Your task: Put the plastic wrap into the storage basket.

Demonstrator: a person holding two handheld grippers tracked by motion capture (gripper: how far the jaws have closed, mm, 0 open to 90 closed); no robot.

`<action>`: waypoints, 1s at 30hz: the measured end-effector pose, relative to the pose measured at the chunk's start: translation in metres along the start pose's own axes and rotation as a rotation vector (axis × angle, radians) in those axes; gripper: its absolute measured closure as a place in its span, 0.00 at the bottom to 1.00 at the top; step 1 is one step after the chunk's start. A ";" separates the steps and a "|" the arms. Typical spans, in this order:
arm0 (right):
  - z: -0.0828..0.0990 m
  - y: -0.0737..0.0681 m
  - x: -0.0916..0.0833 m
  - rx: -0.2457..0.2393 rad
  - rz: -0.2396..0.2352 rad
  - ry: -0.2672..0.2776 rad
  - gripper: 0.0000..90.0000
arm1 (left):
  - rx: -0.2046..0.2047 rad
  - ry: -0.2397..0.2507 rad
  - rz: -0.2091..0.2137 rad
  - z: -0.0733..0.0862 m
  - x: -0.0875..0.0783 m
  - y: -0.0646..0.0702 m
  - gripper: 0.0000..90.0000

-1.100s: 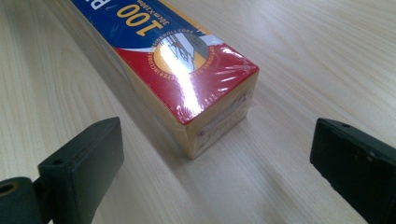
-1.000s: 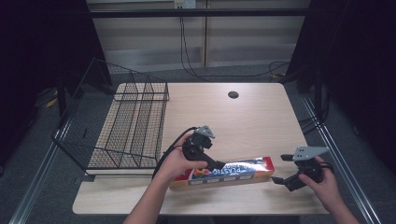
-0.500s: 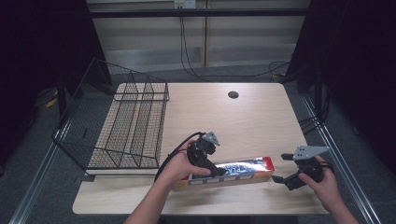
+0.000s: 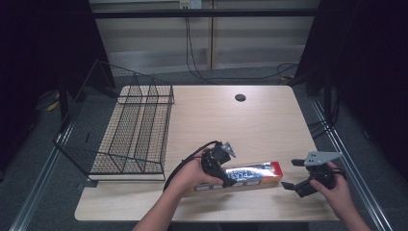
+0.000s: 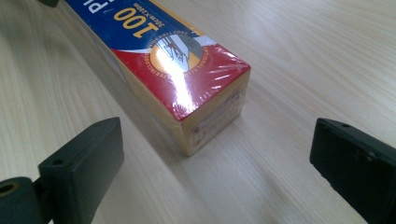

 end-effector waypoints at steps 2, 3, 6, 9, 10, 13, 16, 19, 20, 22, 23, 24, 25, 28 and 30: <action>0.000 -0.001 0.000 0.001 -0.006 -0.001 0.03 | -0.004 -0.004 -0.001 0.000 0.000 0.000 0.16; 0.000 0.000 0.001 -0.004 -0.002 -0.001 0.03 | -0.007 0.001 0.004 -0.001 0.001 0.000 0.16; 0.001 -0.001 0.001 -0.006 -0.008 -0.007 0.03 | -0.008 -0.007 0.012 -0.001 0.002 0.000 0.16; 0.000 0.000 0.000 -0.006 -0.005 0.001 0.03 | -0.002 -0.022 0.018 -0.001 0.004 -0.001 0.17; 0.000 0.001 0.000 -0.001 0.006 0.000 0.03 | -0.001 -0.025 0.022 -0.001 0.005 -0.001 0.17; -0.001 0.002 -0.001 0.007 0.006 0.006 0.03 | -0.002 -0.027 0.025 -0.002 0.007 -0.001 0.20; 0.000 0.001 0.000 0.002 -0.001 0.002 0.03 | 0.004 -0.054 0.023 -0.002 0.010 0.000 0.24; 0.000 0.001 -0.001 0.003 0.002 0.004 0.03 | 0.007 -0.088 0.031 -0.001 0.014 0.001 0.29; 0.000 0.001 -0.001 0.003 0.002 0.004 0.03 | 0.007 -0.088 0.031 -0.001 0.014 0.001 0.34; -0.001 0.001 -0.001 -0.002 -0.001 0.007 0.03 | 0.008 -0.099 0.055 0.000 0.016 0.002 0.39; -0.001 0.001 -0.001 -0.002 0.000 0.007 0.03 | 0.009 -0.105 0.051 0.000 0.016 0.002 0.40; -0.001 0.001 -0.001 -0.002 0.000 0.007 0.03 | 0.009 -0.105 0.051 0.000 0.016 0.002 0.42; -0.001 0.002 -0.001 0.002 0.003 0.006 0.03 | -0.004 -0.089 0.040 -0.002 0.016 0.002 0.42; 0.000 0.002 -0.001 0.001 0.004 0.005 0.03 | -0.051 -0.115 0.035 -0.004 0.012 0.000 0.45; -0.001 0.002 -0.001 0.003 0.007 0.011 0.03 | -0.089 -0.103 0.035 -0.005 0.009 -0.003 0.47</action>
Point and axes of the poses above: each handheld gripper's, and its own axes: x roughly forward along the jaws, z roughly out of its underside, y roughly to its right, the point moved 7 cm from there along x, roughly forward along the jaws, and after that the axes turned 10 degrees about z, right-handed, at the moved point
